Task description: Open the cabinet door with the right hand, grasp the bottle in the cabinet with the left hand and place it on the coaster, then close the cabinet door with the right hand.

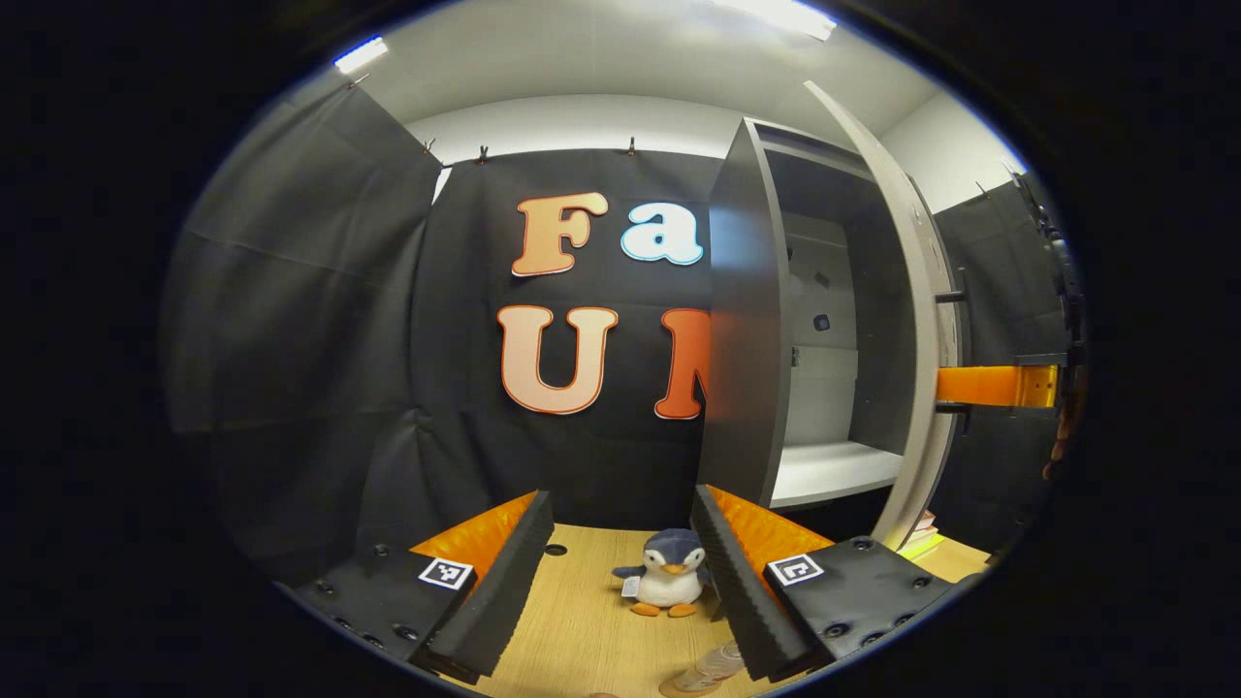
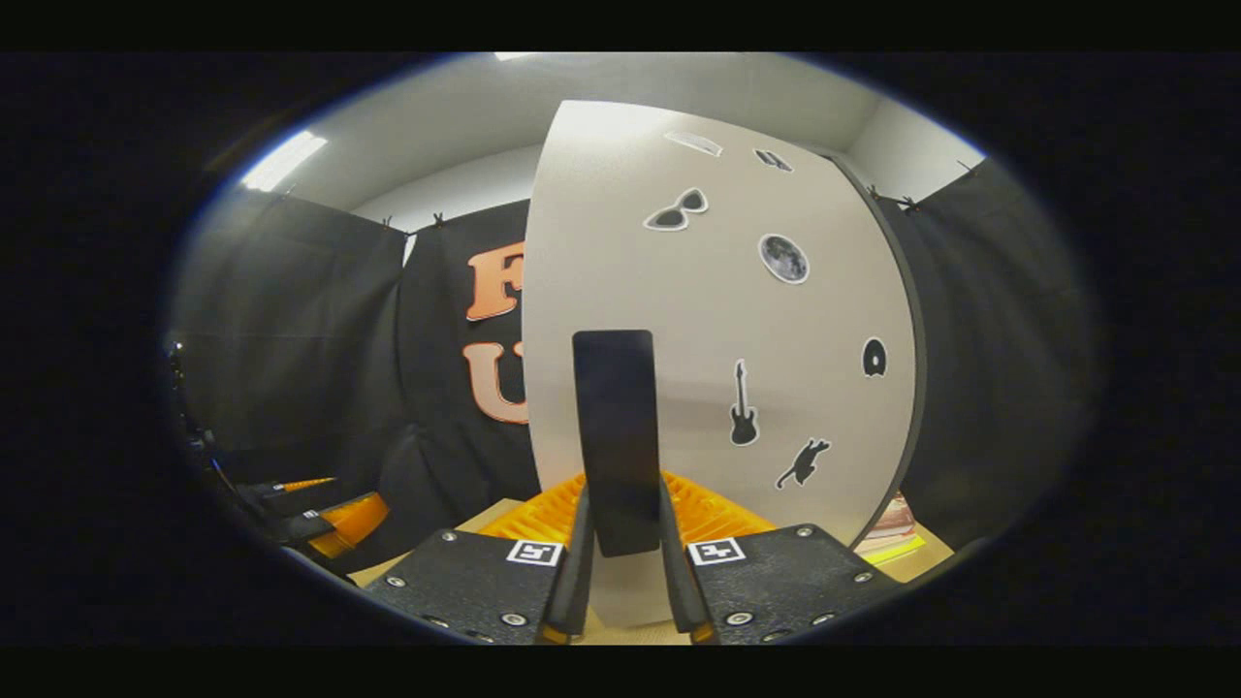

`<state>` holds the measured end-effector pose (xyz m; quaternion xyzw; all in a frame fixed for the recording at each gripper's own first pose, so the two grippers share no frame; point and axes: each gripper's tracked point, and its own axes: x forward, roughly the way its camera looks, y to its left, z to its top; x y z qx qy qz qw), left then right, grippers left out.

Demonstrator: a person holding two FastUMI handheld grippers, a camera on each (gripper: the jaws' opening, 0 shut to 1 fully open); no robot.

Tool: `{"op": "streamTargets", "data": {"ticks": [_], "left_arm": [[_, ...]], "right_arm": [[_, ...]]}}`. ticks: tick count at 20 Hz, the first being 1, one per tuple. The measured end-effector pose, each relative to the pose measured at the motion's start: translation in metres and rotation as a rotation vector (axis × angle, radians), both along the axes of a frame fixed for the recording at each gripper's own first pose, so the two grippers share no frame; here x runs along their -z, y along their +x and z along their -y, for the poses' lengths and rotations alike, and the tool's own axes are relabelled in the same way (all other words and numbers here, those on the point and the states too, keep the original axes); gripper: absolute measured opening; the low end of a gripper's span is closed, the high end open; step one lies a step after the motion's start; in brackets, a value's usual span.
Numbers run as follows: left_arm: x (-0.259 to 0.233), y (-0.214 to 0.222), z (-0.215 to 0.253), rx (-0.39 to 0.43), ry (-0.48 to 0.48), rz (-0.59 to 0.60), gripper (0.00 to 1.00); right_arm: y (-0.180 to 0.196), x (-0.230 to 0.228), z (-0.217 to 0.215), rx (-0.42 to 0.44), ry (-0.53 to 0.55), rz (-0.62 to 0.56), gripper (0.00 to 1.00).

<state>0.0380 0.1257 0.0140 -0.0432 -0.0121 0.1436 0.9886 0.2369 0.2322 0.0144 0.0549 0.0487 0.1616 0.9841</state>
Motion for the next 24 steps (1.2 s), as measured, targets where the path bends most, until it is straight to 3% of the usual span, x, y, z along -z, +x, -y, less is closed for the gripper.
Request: {"op": "streamTargets", "data": {"ticks": [3,4,11,13,14,17,24], "left_arm": [[-0.002,0.002,-0.005,0.010,-0.007,0.010,0.94],[-0.002,0.002,-0.005,0.016,-0.009,0.008,0.94],[0.002,0.005,-0.012,0.049,-0.015,0.002,0.94],[0.002,0.006,-0.017,0.050,-0.016,0.001,0.95],[0.003,0.006,-0.019,0.050,-0.017,0.001,0.95],[0.005,0.009,-0.028,0.052,-0.011,-0.003,0.94],[0.007,0.021,-0.037,0.072,0.005,-0.008,0.94]], "right_arm": [[0.006,0.000,-0.005,0.020,-0.006,-0.006,0.36],[0.008,0.000,-0.007,0.022,-0.005,-0.010,0.33],[0.026,0.003,-0.017,0.045,0.008,-0.023,0.33],[0.029,0.002,-0.020,0.046,0.036,-0.032,0.40],[0.030,0.003,-0.020,0.047,0.052,-0.041,0.36],[0.034,0.004,-0.018,0.053,0.089,-0.052,0.41],[0.044,0.012,-0.027,0.099,0.046,-0.053,0.51]]}}
